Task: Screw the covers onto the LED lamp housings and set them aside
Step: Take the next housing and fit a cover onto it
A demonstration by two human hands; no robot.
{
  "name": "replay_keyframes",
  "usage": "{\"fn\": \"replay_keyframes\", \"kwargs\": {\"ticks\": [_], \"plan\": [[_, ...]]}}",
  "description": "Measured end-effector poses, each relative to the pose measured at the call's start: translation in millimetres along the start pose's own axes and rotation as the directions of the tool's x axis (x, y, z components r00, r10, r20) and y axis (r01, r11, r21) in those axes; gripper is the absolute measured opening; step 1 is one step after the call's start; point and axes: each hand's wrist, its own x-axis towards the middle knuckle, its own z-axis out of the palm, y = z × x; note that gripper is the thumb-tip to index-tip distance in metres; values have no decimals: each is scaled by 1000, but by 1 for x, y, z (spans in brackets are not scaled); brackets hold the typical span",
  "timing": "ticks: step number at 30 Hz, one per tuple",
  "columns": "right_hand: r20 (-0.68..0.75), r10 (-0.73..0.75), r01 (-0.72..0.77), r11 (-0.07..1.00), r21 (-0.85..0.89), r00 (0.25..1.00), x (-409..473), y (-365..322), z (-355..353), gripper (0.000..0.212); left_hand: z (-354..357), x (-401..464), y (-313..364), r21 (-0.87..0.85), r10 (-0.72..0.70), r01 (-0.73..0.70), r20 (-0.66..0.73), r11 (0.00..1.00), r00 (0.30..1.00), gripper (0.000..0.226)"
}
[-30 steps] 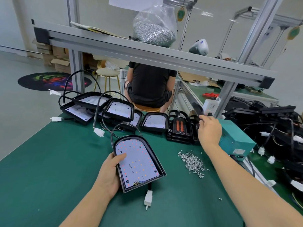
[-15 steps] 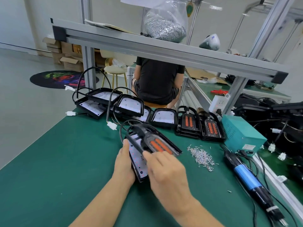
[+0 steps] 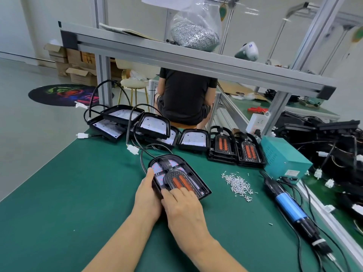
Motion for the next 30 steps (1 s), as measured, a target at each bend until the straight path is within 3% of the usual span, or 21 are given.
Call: {"fn": "replay_keyframes", "kwargs": {"ticks": [4, 7, 10, 13, 16, 20, 23, 26, 30], "plan": [[61, -6, 5, 1000, 21, 998, -7, 6, -2, 16, 3, 1, 2, 44, 18, -18, -10, 999, 1000, 39], [73, -15, 14, 1000, 12, 997, -8, 10, -7, 14, -1, 6, 6, 321, 130, -101, -71, 942, 989, 28], [84, -16, 18, 1000, -22, 996, -7, 17, -15, 20, -8, 8, 16, 724, 350, -171, -103, 668, 931, 20], [99, -16, 17, 1000, -16, 995, -12, 26, -20, 24, -15, 8, 21, 933, 521, -150, -46, 328, 852, 42], [125, -33, 32, 999, 12, 992, -19, 31, -20, 23, -18, 9, 18, 977, 572, -141, 25, 159, 820, 75], [130, -81, 72, 995, 76, 988, -29, 36, -23, 23, -19, 8, 10, 996, 574, -71, 92, -59, 813, 75], [56, -85, 74, 982, 172, 995, -38, 43, -29, 20, -20, 9, 9, 990, 566, -51, 118, -133, 816, 71], [-36, 4, 5, 965, 263, 999, -49, 60, -39, 20, -20, 7, 8, 981, 576, -74, 166, -180, 800, 67], [-37, 211, -201, 963, 180, 977, -63, 105, -51, 21, -10, 1, 6, 958, 581, -161, 273, -238, 767, 58]]}}
